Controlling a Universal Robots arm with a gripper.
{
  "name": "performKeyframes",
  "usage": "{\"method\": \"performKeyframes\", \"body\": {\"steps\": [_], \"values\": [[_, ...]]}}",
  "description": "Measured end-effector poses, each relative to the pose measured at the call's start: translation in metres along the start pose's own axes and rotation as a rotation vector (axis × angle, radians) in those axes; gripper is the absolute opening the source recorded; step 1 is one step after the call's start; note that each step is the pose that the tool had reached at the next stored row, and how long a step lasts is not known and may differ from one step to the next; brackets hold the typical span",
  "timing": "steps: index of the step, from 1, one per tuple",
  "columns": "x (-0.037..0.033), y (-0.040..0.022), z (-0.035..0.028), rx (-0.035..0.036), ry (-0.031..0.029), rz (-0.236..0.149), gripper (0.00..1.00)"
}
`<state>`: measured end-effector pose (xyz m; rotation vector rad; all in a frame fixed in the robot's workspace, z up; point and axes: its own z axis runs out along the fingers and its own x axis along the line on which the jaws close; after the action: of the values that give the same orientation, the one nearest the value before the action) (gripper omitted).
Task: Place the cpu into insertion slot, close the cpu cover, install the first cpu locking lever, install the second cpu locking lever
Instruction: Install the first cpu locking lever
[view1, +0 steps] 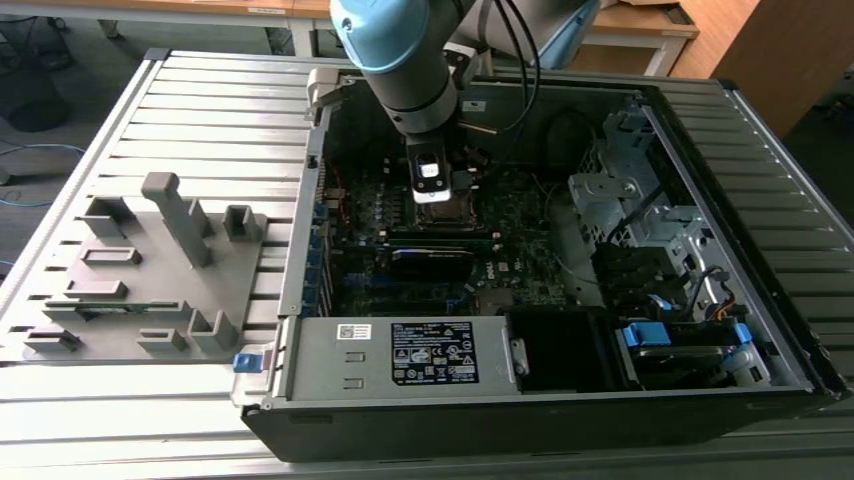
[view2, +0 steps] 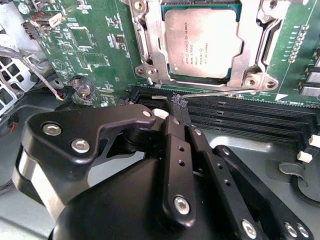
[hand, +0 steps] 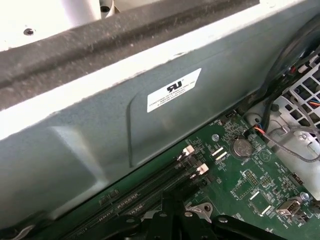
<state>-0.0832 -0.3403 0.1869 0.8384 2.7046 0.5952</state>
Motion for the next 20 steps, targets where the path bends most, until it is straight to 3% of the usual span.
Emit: {"method": "performKeyframes", "body": {"steps": [9,13,20], "values": [[0.0009,0.0002,0.0008,0.0000,-0.0009,-0.001,0.11],[0.0010,-0.0005,0.0021,0.0049,-0.0036,-0.003,0.11],[0.0005,-0.0009,0.0024,0.0053,-0.0041,-0.003,0.11]]}}
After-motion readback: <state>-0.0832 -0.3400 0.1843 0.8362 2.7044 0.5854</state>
